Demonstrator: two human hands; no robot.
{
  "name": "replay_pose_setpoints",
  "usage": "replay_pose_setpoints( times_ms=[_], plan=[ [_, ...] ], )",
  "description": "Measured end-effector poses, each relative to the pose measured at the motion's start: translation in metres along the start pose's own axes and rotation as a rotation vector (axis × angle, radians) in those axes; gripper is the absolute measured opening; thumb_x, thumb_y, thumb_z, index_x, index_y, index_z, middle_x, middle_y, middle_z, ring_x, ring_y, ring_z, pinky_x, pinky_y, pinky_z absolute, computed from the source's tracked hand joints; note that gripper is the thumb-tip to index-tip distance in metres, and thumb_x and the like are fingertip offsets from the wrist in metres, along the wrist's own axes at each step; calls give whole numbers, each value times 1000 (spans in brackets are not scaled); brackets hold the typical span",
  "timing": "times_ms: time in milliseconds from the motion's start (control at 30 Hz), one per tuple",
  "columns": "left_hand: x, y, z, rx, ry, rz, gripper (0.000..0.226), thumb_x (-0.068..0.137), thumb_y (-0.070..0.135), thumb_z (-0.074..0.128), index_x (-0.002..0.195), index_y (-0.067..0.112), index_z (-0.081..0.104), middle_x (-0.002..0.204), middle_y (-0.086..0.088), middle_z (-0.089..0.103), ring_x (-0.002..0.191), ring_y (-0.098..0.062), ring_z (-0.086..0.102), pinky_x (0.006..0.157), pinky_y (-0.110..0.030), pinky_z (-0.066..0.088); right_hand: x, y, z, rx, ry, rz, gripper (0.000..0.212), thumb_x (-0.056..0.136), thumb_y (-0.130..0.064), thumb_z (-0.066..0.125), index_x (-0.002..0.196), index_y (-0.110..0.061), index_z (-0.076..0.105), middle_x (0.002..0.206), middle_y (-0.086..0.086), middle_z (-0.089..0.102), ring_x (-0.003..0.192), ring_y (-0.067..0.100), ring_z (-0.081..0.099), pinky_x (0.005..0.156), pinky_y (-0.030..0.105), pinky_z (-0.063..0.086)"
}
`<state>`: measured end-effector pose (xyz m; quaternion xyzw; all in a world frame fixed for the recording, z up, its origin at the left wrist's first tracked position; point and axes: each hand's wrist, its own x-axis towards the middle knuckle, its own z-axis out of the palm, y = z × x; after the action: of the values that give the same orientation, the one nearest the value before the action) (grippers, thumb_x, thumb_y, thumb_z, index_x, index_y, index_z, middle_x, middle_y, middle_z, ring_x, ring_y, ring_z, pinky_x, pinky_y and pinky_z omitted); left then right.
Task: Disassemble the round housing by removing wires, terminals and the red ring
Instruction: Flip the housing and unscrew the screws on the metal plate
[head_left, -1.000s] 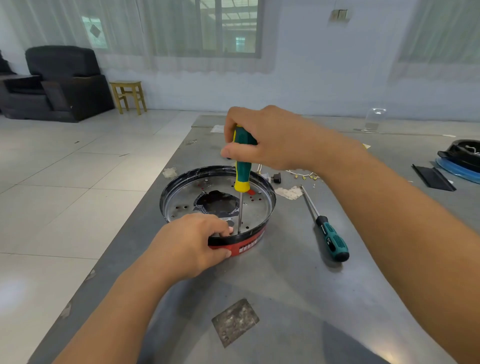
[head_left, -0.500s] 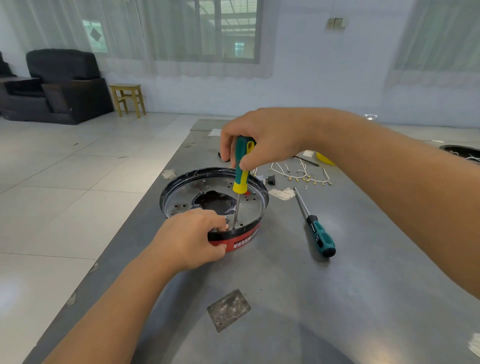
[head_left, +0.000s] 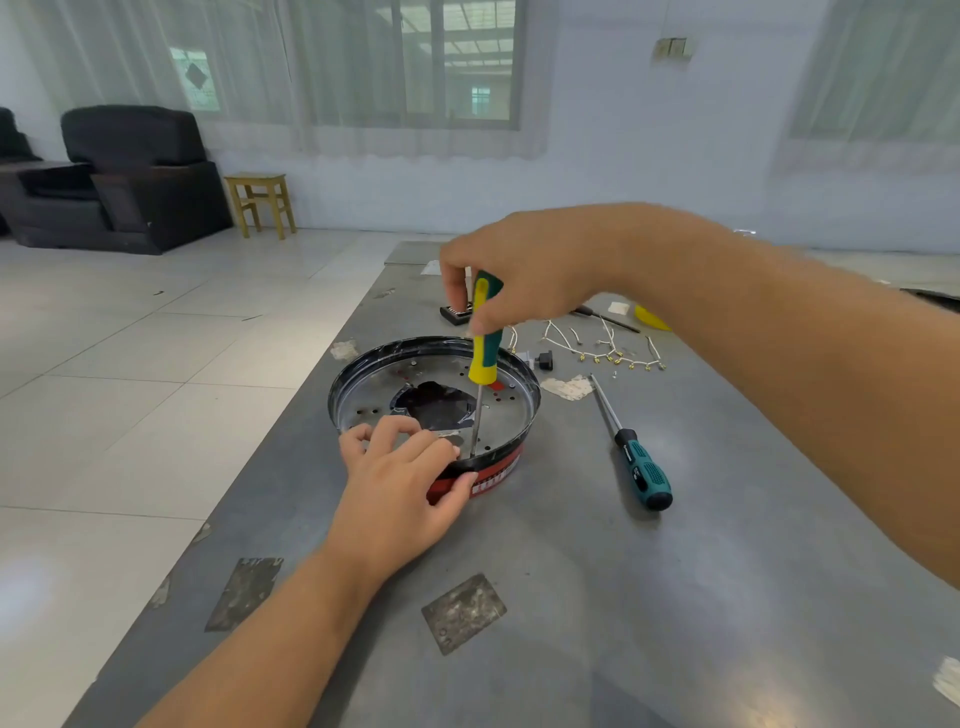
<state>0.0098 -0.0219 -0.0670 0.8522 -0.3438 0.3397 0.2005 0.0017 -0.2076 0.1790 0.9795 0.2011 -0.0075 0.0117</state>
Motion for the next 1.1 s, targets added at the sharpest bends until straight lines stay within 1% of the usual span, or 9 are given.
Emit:
replay_pose_setpoints(
  times_ms=[133, 233, 333, 467, 633, 733, 867, 967, 1100],
  plan=[
    [-3, 0, 6, 42, 33, -6, 25, 89, 46, 66, 84, 21, 69, 83, 12, 64, 105, -26, 56, 91, -49, 36, -4, 3, 4, 341, -49, 35, 28, 87, -11, 71, 108, -28, 63, 99, -12, 73, 81, 1, 67, 64, 19, 48],
    [-4, 0, 7, 49, 51, -2, 25, 90, 46, 65, 84, 21, 68, 84, 12, 63, 105, -26, 56, 91, -48, 35, -3, 2, 16, 475, 103, 119, 19, 94, -21, 59, 112, -17, 63, 99, -5, 72, 70, -1, 63, 58, 19, 50],
    [-3, 1, 8, 56, 58, 1, 26, 90, 45, 63, 83, 21, 68, 84, 11, 64, 104, -27, 57, 91, -48, 35, 1, 2, 20, 389, 154, 188, 21, 101, -25, 47, 112, -12, 61, 104, 4, 73, 78, 13, 72, 72, 31, 57],
    [-4, 1, 8, 75, 64, 2, 26, 90, 45, 63, 83, 21, 68, 84, 11, 63, 103, -27, 57, 91, -47, 34, 2, 2, 23, 584, 203, 235, 24, 93, -36, 71, 99, -14, 65, 85, 2, 75, 63, 14, 76, 60, 21, 60],
    [-4, 0, 11, 88, 77, 6, 26, 91, 45, 63, 82, 21, 67, 84, 11, 62, 102, -26, 57, 90, -47, 35, 3, -2, 33, -10, 328, 308, 57, 100, -67, 35, 79, -19, 59, 57, -2, 64, 54, 16, 68, 51, 27, 41],
    [-5, -1, 12, 96, 90, 5, 27, 90, 46, 63, 82, 21, 67, 83, 11, 62, 100, -26, 57, 90, -46, 35, 5, -5, 28, -189, 337, 279, 60, 101, -69, 26, 71, -23, 50, 68, -1, 54, 61, 14, 49, 52, 29, 28],
    [-5, -1, 13, 102, 89, 2, 27, 90, 46, 63, 82, 21, 67, 84, 11, 63, 100, -25, 57, 89, -46, 35, -1, -9, 6, 14, 67, -10, 8, 101, -43, 55, 99, -36, 53, 82, -12, 57, 69, 3, 51, 58, 24, 33],
    [-5, -1, 12, 103, 80, -1, 28, 91, 47, 62, 82, 21, 67, 84, 11, 64, 100, -25, 57, 89, -46, 35, -3, -12, -2, 142, 14, 16, 24, 89, -38, 68, 109, -36, 55, 84, -12, 59, 68, 5, 56, 57, 23, 37],
    [-5, 1, 10, 103, 75, -6, 27, 91, 46, 61, 82, 21, 67, 85, 11, 65, 99, -25, 58, 88, -46, 35, 6, -20, 15, 26, 107, 138, 40, 97, -56, 42, 91, -21, 61, 62, -3, 72, 58, 13, 68, 53, 27, 39]
  ],
)
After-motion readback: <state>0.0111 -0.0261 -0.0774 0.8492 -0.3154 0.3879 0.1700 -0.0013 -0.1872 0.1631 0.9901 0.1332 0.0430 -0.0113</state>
